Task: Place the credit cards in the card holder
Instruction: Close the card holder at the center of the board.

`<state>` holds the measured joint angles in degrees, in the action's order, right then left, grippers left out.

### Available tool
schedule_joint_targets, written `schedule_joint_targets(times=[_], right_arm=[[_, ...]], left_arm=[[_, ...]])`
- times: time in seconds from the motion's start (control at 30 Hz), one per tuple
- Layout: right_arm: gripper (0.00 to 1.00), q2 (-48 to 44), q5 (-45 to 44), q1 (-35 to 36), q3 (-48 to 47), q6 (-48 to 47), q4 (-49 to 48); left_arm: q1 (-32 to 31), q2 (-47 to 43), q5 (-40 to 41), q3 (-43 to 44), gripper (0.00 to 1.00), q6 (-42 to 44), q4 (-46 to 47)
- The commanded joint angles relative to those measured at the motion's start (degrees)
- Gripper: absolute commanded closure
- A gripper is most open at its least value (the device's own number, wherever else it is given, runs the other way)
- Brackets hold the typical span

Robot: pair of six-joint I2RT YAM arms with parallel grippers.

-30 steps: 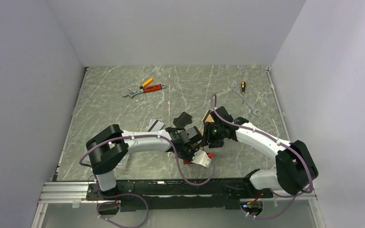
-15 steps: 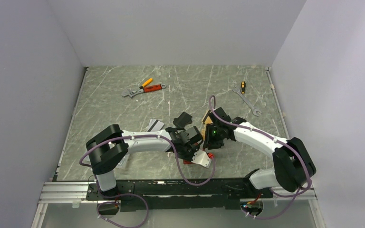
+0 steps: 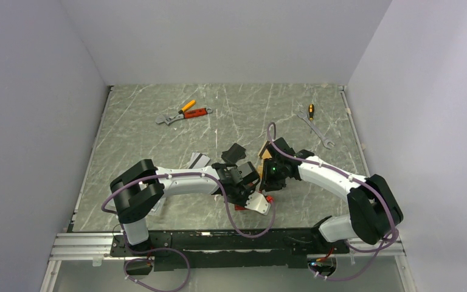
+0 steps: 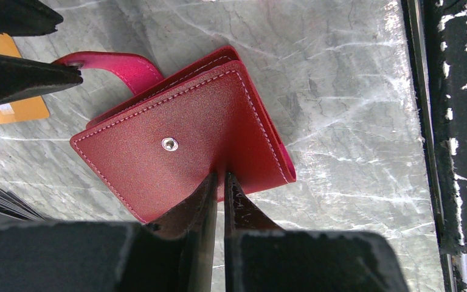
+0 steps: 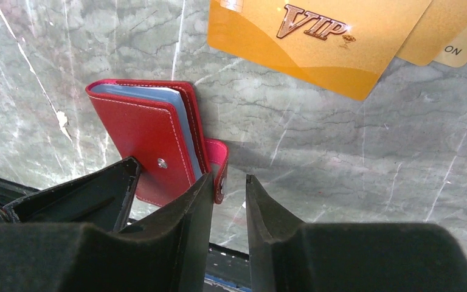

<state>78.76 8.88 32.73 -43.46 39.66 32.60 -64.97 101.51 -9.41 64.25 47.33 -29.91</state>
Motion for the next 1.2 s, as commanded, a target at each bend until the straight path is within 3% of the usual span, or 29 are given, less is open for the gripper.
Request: schedule_joint_targets(times=[0.0,0.3,0.7,1.17], right_arm=[[0.74,0.24,-0.54,0.3,-0.88,0.99,-1.64],[1.0,0.56,-0.07,0.31,-0.62,1.58,-2.42],[1.0,-0.71,10.9,0.22,2.5,1.51,-9.88],[1.0,-1.0,15.22,0.48,3.04,0.48,-11.78]], left_arm=[[-1.04,1.32,-4.24,-0.73,0.88,0.05,-2.28],[-1.05,1.1,-4.13,-1.05,0.88,0.14,-2.24],[-1.04,1.34,-3.6,-0.64,0.88,0.52,-2.5],[-1.04,1.51,-3.58,-0.35,0.88,0.66,-2.78]])
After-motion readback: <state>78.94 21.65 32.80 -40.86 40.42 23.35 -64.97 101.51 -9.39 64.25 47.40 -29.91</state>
